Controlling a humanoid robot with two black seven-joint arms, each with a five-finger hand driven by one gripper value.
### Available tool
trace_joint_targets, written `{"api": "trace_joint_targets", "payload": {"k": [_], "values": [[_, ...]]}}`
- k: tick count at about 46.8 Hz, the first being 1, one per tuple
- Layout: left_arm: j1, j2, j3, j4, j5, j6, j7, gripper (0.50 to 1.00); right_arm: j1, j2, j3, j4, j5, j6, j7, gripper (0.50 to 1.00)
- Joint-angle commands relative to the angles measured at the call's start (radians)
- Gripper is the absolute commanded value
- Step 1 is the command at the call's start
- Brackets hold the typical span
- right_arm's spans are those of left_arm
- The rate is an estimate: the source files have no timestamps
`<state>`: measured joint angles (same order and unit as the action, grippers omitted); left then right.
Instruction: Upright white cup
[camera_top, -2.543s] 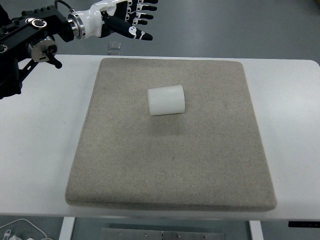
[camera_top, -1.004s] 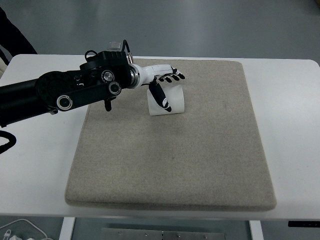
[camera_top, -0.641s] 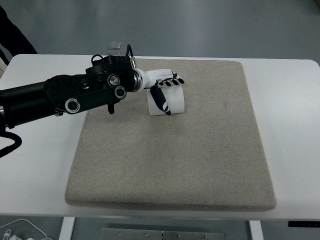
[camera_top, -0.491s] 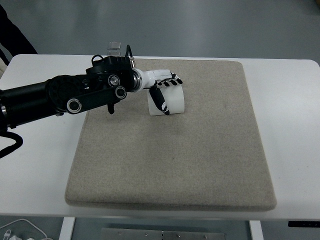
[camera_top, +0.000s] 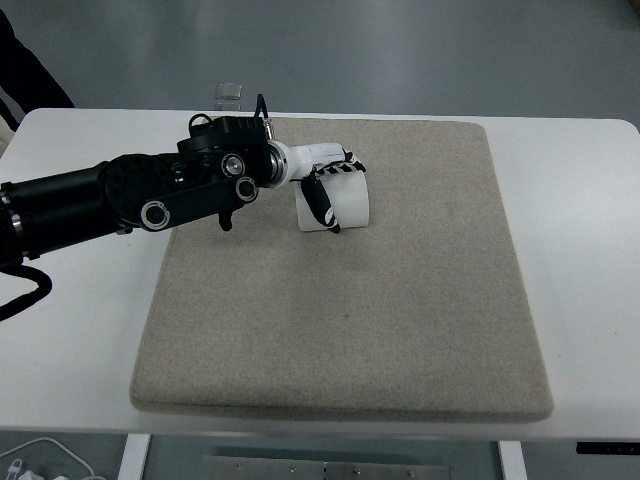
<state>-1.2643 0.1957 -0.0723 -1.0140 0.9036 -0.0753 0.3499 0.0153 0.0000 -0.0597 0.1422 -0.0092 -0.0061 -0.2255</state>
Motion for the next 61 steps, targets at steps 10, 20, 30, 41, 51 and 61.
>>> {"api": "trace_joint_targets", "payload": {"k": [10, 20, 30, 41, 51, 61], "values": [[0.002, -0.004, -0.001, 0.0, 0.009, -0.003, -0.003, 0.879, 0.0, 0.0, 0.001, 0.0, 0.0, 0.0, 0.0, 0.93], [0.006, -0.002, -0.003, -0.002, 0.041, -0.006, -0.006, 0.735, 0.0, 0.0, 0.0, -0.001, 0.0, 0.0, 0.0, 0.93], [0.006, 0.005, -0.01, -0.002, 0.041, -0.006, -0.014, 0.553, 0.0, 0.0, 0.001, 0.0, 0.0, 0.0, 0.0, 0.93], [0.011, 0.03, -0.067, -0.003, 0.014, -0.012, -0.052, 0.5, 0.0, 0.0, 0.0, -0.001, 0.0, 0.0, 0.0, 0.93], [0.051, 0.057, -0.217, 0.009, -0.04, -0.067, -0.107, 0.5, 0.0, 0.0, 0.0, 0.0, 0.0, 0.0, 0.0, 0.93], [0.069, 0.083, -0.302, 0.077, -0.193, -0.103, -0.147, 0.5, 0.0, 0.0, 0.0, 0.0, 0.0, 0.0, 0.0, 0.93]]}}
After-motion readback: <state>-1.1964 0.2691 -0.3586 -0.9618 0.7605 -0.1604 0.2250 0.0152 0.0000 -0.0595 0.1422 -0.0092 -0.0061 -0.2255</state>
